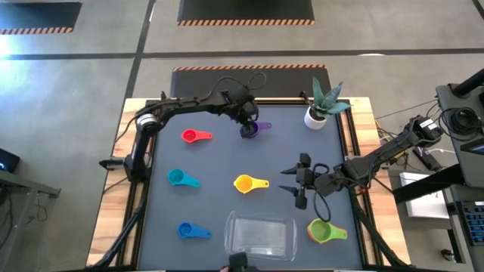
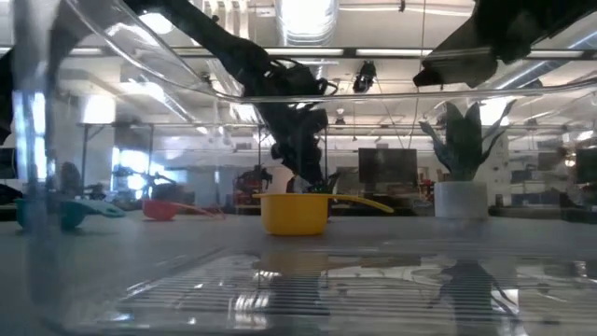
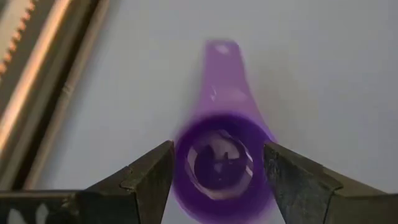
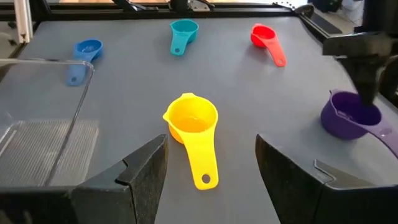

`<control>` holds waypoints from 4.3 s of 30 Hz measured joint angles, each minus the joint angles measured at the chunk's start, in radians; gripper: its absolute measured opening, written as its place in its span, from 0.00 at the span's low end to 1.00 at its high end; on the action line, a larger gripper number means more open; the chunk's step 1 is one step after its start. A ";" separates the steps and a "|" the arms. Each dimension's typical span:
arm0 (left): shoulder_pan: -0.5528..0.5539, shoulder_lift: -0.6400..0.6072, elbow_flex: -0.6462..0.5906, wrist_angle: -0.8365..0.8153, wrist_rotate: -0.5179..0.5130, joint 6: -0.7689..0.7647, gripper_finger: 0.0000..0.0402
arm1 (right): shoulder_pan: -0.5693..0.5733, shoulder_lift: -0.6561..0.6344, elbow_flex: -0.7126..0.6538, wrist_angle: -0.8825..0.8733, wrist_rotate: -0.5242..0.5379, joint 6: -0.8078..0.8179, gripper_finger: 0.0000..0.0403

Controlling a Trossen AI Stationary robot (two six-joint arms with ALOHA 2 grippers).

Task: Nest measuring cups in basket
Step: Stack the violet measuring cup on top of the green measuring cup

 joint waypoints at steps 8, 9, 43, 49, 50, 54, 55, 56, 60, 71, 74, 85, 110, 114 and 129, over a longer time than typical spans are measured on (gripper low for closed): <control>0.000 0.095 0.168 -0.200 -0.051 0.042 0.56 | 0.000 0.000 -0.001 -0.013 0.000 0.021 0.57; 0.000 0.100 0.176 -0.221 -0.060 0.050 0.56 | 0.000 0.000 -0.001 -0.013 0.000 0.022 0.57; -0.169 0.070 0.127 -0.354 -0.093 0.336 0.52 | 0.000 0.000 -0.001 -0.014 0.000 0.025 0.57; -0.157 0.070 0.073 -0.287 -0.158 0.334 0.52 | 0.000 0.000 -0.001 -0.015 0.000 0.026 0.57; -0.156 0.070 0.073 -0.291 -0.159 0.333 0.52 | 0.000 0.000 -0.001 -0.015 0.000 0.025 0.57; -0.168 0.068 0.072 -0.317 -0.147 0.329 0.52 | 0.000 0.000 -0.001 -0.015 0.000 0.023 0.57; -0.174 0.066 0.072 -0.324 -0.145 0.334 0.52 | 0.000 0.000 -0.001 -0.015 0.000 0.022 0.57; -0.181 0.063 0.072 -0.330 -0.145 0.338 0.52 | 0.000 0.000 -0.001 -0.015 0.001 0.018 0.57; -0.189 0.049 0.072 -0.324 -0.147 0.351 0.52 | 0.000 0.000 -0.001 -0.014 0.002 0.018 0.57; -0.180 0.022 0.071 -0.224 -0.219 0.405 0.52 | 0.000 0.000 -0.002 -0.015 0.002 0.020 0.57; -0.167 0.036 0.071 -0.204 -0.218 0.420 0.52 | 0.000 0.000 -0.002 -0.015 0.002 0.021 0.57; -0.125 0.073 0.056 -0.215 -0.218 0.403 0.45 | 0.000 0.000 -0.002 -0.014 0.007 0.016 0.57; -0.280 -0.065 0.054 -0.393 -0.263 0.316 0.00 | 0.000 -0.025 -0.002 0.002 0.029 -0.071 0.57; -0.339 -0.110 0.051 -0.412 -0.263 0.281 0.00 | 0.000 -0.046 -0.002 0.000 0.029 -0.110 0.57; -0.513 -0.303 -0.163 -0.386 -0.306 0.053 0.00 | 0.000 -0.170 -0.002 0.005 0.017 -0.195 0.57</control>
